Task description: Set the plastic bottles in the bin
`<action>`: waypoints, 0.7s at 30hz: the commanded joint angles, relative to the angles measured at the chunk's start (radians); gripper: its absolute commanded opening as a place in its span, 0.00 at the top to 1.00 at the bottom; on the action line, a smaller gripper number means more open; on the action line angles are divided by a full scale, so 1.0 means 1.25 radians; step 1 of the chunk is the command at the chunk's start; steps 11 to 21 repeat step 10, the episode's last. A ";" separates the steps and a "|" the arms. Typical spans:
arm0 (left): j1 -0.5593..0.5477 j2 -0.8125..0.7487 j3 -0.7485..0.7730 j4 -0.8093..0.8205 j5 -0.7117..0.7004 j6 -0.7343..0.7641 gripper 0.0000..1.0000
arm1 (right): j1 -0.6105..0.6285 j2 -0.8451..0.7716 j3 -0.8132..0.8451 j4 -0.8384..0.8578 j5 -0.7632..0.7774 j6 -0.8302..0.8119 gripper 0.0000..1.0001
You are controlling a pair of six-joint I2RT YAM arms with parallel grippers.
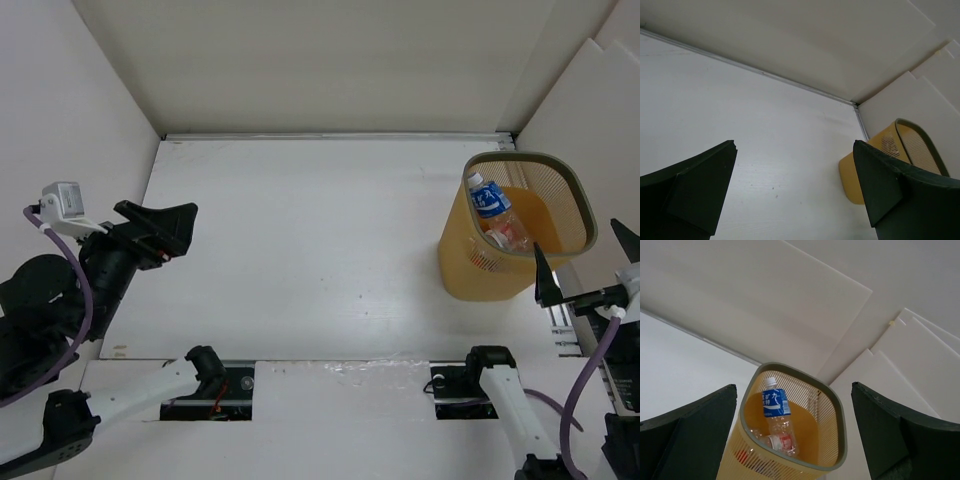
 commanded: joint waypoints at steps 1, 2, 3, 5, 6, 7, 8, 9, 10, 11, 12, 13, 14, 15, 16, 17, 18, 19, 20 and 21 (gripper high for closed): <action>0.025 -0.005 0.027 -0.020 0.003 0.023 0.00 | 0.013 -0.002 0.017 -0.021 0.048 -0.001 0.00; 0.025 -0.005 0.027 -0.020 0.012 0.023 0.00 | 0.013 -0.002 0.017 -0.021 0.048 -0.001 0.00; 0.025 -0.005 0.037 -0.029 0.012 0.023 0.00 | 0.013 -0.002 0.010 -0.021 0.048 -0.001 0.00; 0.025 -0.005 0.044 -0.040 0.012 0.023 0.00 | 0.020 -0.002 0.010 -0.021 0.048 -0.001 0.00; 0.025 -0.005 0.044 -0.040 0.012 0.023 0.00 | 0.020 -0.002 0.001 -0.021 0.048 -0.008 0.00; 0.025 -0.005 0.044 -0.047 0.012 0.023 0.00 | 0.020 -0.002 0.001 -0.021 0.048 -0.008 0.00; 0.025 -0.013 0.044 -0.047 0.012 0.023 0.00 | 0.020 -0.002 0.001 -0.021 0.048 -0.008 0.00; 0.025 -0.013 0.051 -0.047 0.012 0.023 0.00 | 0.020 -0.002 0.001 -0.021 0.040 -0.008 0.00; 0.025 -0.013 0.051 -0.047 0.012 0.023 0.00 | 0.020 -0.002 0.001 -0.014 0.040 -0.008 0.00; 0.025 -0.013 0.051 -0.047 0.012 0.023 0.00 | 0.020 -0.002 0.001 -0.014 0.040 -0.008 0.00; 0.025 -0.013 0.051 -0.047 0.012 0.023 0.00 | 0.020 -0.002 0.001 -0.014 0.040 -0.008 0.00; 0.025 -0.013 0.051 -0.047 0.012 0.023 0.00 | 0.020 -0.002 0.001 -0.014 0.040 -0.008 0.00; 0.025 -0.013 0.051 -0.047 0.012 0.023 0.00 | 0.020 -0.002 0.001 -0.014 0.040 -0.008 0.00; 0.025 -0.013 0.051 -0.047 0.012 0.023 0.00 | 0.020 -0.002 0.001 -0.014 0.040 -0.008 0.00; 0.025 -0.013 0.051 -0.047 0.012 0.023 0.00 | 0.020 -0.002 0.001 -0.014 0.040 -0.008 0.00; 0.025 -0.013 0.051 -0.047 0.012 0.023 0.00 | 0.020 -0.002 0.001 -0.014 0.040 -0.008 0.00; 0.025 -0.013 0.051 -0.047 0.012 0.023 0.00 | 0.020 -0.002 0.001 -0.014 0.040 -0.008 0.00; 0.025 -0.013 0.051 -0.047 0.012 0.023 0.00 | 0.020 -0.002 0.001 -0.014 0.040 -0.008 0.00; 0.025 -0.013 0.051 -0.047 0.012 0.023 0.00 | 0.020 -0.002 0.001 -0.014 0.040 -0.008 0.00; 0.025 -0.013 0.051 -0.047 0.012 0.023 0.00 | 0.020 -0.002 0.001 -0.014 0.040 -0.008 0.00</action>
